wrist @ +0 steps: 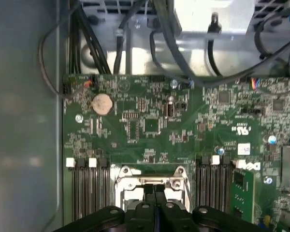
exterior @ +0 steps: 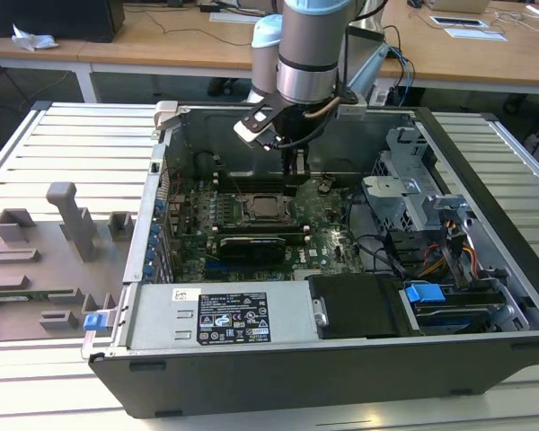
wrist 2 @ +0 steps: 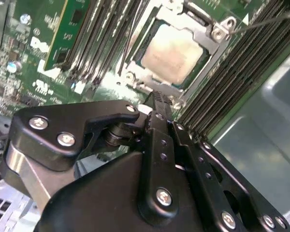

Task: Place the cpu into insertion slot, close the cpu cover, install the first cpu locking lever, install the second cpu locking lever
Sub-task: 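Close the cpu cover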

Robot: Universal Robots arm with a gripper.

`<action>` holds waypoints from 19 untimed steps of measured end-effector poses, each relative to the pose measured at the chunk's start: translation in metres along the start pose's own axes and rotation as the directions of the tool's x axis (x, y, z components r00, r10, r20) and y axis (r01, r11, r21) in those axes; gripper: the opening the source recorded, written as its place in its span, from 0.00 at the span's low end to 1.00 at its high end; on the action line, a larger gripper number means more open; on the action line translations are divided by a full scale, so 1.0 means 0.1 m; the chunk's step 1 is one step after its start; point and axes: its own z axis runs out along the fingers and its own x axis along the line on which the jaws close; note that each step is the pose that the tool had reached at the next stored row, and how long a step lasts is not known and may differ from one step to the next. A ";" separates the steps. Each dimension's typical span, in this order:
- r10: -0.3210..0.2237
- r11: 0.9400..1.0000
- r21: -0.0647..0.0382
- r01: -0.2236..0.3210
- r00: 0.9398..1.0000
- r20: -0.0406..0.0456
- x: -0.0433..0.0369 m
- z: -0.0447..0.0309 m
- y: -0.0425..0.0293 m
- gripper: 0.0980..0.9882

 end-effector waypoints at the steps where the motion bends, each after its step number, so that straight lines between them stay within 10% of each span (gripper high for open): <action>1: 0.000 1.000 0.000 0.000 1.000 0.000 0.001 0.024 -0.025 0.01; 5: 0.000 1.000 -0.006 0.000 1.000 0.000 -0.001 0.015 -0.202 0.01; 12: 0.000 1.000 -0.017 0.000 1.000 0.000 -0.018 -0.303 -0.244 0.01; 19: 0.000 1.000 -0.017 0.000 1.000 0.000 -0.018 -0.319 -0.244 0.01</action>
